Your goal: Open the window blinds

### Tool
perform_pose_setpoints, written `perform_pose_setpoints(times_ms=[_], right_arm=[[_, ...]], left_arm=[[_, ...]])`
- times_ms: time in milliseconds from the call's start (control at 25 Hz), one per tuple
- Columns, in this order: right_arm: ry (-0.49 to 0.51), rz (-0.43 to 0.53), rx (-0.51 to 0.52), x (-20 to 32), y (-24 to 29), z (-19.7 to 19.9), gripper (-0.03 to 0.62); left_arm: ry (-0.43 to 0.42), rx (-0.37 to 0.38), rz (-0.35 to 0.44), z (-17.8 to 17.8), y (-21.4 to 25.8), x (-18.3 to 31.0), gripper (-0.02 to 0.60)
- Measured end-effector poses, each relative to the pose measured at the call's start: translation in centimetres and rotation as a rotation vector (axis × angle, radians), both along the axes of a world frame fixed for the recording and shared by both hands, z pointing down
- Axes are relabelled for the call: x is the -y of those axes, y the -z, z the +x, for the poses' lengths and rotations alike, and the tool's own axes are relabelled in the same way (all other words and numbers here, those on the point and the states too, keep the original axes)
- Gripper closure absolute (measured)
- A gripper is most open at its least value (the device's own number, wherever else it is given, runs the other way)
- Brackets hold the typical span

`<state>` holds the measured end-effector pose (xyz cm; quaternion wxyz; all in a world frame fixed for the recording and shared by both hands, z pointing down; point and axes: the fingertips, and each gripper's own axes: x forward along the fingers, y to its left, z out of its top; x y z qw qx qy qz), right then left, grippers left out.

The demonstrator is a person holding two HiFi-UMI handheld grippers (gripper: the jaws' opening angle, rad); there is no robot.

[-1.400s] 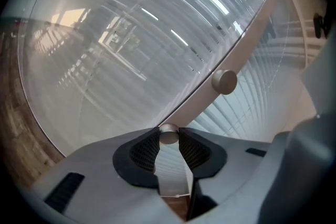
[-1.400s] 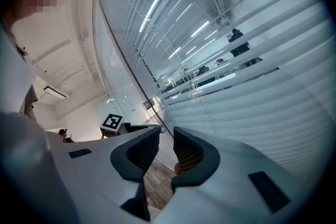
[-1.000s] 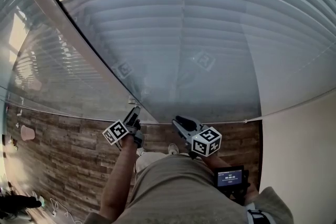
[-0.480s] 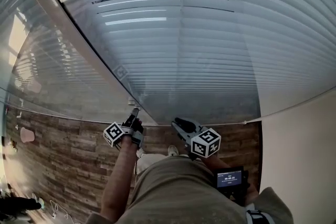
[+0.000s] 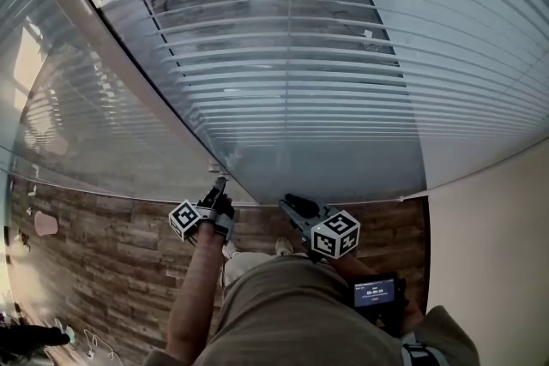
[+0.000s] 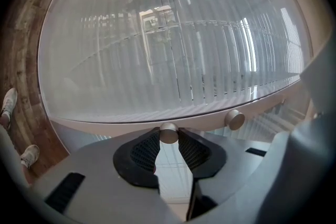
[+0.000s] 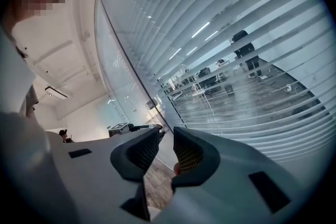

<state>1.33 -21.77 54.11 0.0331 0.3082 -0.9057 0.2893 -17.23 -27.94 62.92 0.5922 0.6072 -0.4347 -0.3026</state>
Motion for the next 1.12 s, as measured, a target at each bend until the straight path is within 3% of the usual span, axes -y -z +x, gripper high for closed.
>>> perform_pose_setpoints(times_ms=[480,720,920,1120], right_arm=[[0.004,0.001,-0.004,0.0,0.2,-0.4,0.503],[0.005,-0.005,-0.002,-0.2,0.0,-0.2,0.503],[0.007,-0.006,-0.001,-0.1,0.0,-0.3,0.503],[0.005,-0.008,-0.005,0.2,0.0,-0.3,0.503]], left_arm=[[-0.018,0.072,0.027,-0.1,0.4,0.1,0.456],[-0.077,0.326,0.052,0.4,0.9,0.0,0.456],[-0.09,0.425,0.063,0.4,1.0,0.0,0.456],[-0.12,0.602,0.073,0.3,1.0,0.3,0.456]])
